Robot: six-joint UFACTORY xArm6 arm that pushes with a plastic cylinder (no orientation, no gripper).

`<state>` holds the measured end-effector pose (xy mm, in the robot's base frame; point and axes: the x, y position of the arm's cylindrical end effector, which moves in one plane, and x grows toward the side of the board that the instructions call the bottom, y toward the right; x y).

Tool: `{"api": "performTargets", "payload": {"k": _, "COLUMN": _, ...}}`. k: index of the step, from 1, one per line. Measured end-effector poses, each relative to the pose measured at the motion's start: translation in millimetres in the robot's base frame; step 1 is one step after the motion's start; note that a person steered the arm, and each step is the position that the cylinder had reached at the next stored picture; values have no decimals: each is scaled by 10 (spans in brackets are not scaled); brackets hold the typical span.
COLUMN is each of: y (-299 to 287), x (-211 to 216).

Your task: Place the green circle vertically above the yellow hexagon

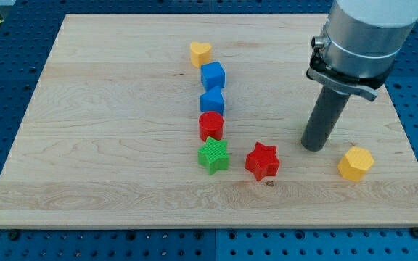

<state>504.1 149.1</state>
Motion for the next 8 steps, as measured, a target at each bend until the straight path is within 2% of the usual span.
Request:
{"api": "performTargets", "payload": {"k": 2, "y": 0, "x": -393}}
{"api": "performTargets", "payload": {"k": 6, "y": 276, "x": -287}}
{"api": "performTargets", "payload": {"k": 8, "y": 308, "x": -365}}
